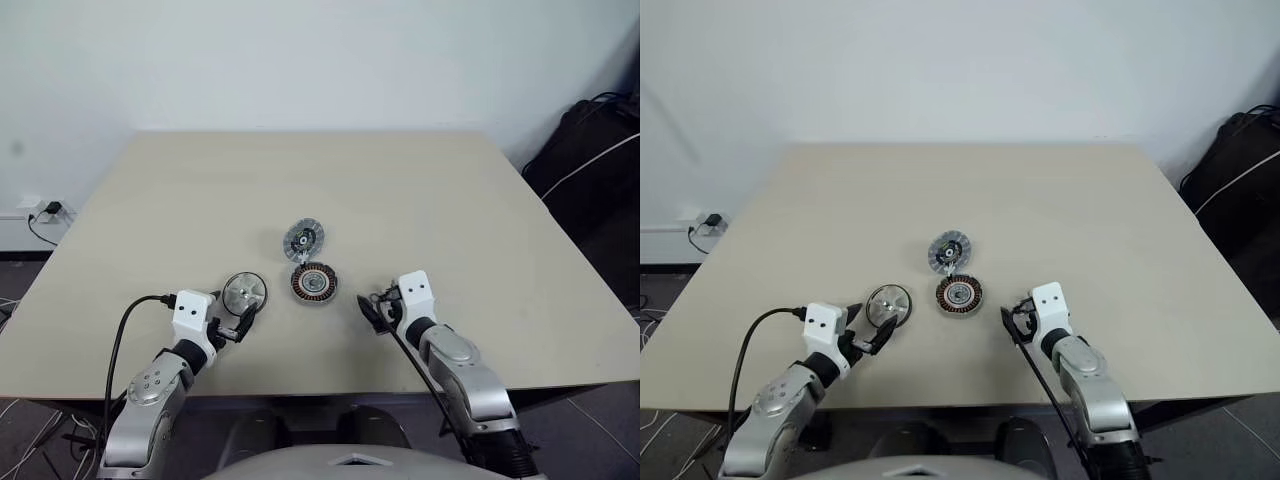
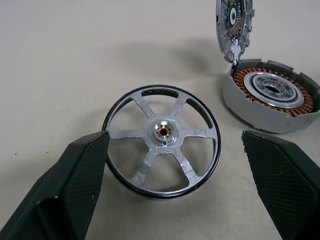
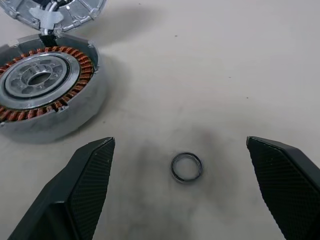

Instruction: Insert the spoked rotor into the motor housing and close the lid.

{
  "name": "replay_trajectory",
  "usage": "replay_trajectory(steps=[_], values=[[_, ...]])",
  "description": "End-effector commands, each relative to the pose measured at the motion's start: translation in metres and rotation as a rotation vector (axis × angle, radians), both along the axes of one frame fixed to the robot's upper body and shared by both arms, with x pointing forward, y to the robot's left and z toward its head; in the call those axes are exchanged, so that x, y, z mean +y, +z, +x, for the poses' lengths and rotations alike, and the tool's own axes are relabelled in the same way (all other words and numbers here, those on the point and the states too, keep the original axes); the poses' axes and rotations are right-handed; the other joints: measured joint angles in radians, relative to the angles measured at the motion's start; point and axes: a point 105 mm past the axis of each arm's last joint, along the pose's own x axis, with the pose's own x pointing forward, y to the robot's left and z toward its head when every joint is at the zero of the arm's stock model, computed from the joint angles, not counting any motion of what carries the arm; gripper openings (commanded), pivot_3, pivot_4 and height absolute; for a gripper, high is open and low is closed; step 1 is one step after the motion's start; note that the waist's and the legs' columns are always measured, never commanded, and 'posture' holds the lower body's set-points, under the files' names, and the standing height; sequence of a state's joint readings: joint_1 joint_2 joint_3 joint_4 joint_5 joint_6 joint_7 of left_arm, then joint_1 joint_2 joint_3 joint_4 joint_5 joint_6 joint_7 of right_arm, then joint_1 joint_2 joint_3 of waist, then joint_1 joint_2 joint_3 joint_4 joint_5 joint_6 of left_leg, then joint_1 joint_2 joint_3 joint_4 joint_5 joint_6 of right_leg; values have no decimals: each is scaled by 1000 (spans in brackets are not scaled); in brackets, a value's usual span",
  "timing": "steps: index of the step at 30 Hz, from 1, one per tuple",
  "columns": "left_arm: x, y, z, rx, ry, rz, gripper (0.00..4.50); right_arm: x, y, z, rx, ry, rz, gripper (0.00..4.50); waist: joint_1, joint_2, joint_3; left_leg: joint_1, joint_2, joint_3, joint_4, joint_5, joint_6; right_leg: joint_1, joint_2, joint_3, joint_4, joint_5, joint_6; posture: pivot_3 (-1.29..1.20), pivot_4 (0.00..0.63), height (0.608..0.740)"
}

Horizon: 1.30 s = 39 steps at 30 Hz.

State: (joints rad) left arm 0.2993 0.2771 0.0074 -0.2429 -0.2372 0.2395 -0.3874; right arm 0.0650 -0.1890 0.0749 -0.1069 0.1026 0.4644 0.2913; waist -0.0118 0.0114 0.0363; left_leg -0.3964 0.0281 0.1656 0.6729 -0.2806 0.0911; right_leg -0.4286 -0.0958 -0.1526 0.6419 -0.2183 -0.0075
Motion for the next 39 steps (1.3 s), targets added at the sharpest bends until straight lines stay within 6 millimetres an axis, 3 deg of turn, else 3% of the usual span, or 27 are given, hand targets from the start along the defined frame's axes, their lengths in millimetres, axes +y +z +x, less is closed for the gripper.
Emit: replay_trajectory(steps=[1, 8, 9, 11, 21, 27, 32, 39], values=[[-2, 14, 5, -52, -3, 3, 4460, 0, 6, 11, -48, -14, 2, 4500, 0, 0, 0, 0, 0, 0, 0, 1, -1, 0, 0, 0, 0, 0, 0, 0, 0, 740], [-3, 14, 3, -55, 1, -2, 4460, -3, -9, 11, -6, -34, 6, 4500, -1, 0, 0, 0, 0, 0, 0, 2, -3, 0, 0, 0, 0, 0, 0, 0, 0, 740], [-3, 14, 3, -54, 2, -3, 4489, -3, -11, 9, 0, -31, 2, 4316, -1, 0, 0, 0, 0, 0, 0, 2, -3, 0, 0, 0, 0, 0, 0, 0, 0, 740], [-3, 14, 2, -54, 3, -3, 4500, -4, -14, 6, 14, -29, 2, 3918, -1, 0, 0, 0, 0, 0, 0, 2, -3, 0, 0, 0, 0, 0, 0, 0, 0, 740], [-2, 13, 1, -47, 5, 2, 4500, -6, -19, -5, 28, -29, -5, 705, -1, -2, -1, 0, 0, 0, -1, 2, -3, 0, 0, 0, 0, 0, 0, 0, 0, 740], [-1, 13, 2, -46, 5, 5, 4500, -3, -6, -6, -10, -2, -2, 684, -1, -1, -1, 0, 0, 0, -1, 1, -1, 0, 0, 0, 0, 0, 0, 0, 0, 740], [-2, 14, 5, -49, 2, 3, 4500, 24, 35, 7, -138, 106, 17, 684, -2, 0, 0, 0, 0, 0, -1, 0, 0, 0, 0, 0, 0, 0, 0, 0, 0, 740], [-4, 13, 6, -51, 0, -2, 4500, 62, 43, 20, -166, 217, 20, 684, 0, 0, 0, 0, 0, 0, -1, 2, -4, 0, 0, 0, 1, 0, 0, 0, 0, 740]])
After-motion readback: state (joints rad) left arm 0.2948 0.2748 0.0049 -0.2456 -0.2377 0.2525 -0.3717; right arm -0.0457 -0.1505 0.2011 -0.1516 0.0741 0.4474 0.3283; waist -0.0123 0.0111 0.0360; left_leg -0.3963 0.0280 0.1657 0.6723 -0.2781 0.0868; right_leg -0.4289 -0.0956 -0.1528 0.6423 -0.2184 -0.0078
